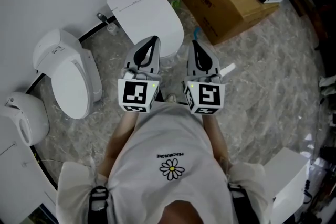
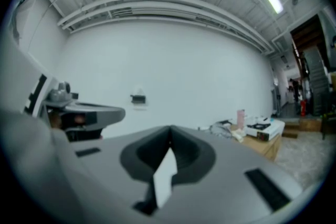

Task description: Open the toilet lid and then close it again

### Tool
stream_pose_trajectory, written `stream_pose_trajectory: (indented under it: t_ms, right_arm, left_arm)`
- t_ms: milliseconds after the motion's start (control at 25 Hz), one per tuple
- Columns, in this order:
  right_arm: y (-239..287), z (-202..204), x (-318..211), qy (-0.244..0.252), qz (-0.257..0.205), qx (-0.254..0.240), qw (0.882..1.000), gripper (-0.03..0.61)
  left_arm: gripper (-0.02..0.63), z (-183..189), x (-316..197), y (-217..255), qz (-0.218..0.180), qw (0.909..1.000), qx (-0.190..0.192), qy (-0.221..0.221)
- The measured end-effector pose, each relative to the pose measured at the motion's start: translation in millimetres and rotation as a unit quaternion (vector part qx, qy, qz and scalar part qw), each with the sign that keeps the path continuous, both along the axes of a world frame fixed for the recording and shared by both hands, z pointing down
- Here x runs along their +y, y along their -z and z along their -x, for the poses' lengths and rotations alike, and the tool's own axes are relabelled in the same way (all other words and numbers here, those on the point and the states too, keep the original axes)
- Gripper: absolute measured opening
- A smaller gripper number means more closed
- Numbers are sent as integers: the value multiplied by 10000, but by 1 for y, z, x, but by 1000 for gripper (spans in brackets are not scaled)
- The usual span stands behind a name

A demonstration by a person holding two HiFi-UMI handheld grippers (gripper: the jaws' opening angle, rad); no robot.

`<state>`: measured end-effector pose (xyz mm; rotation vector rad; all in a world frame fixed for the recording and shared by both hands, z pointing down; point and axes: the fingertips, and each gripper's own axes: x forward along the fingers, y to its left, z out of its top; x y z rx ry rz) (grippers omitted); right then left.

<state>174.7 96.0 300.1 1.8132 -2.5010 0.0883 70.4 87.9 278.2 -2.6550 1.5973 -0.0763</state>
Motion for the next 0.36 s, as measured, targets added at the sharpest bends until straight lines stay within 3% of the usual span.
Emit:
stream_pose_trajectory:
  t_ms: [360]
  right_arm:
    - [0,-6,6,-5,39,-4,10000,31]
  left_arm:
    - [20,-1,8,0,12,9999,-64,107]
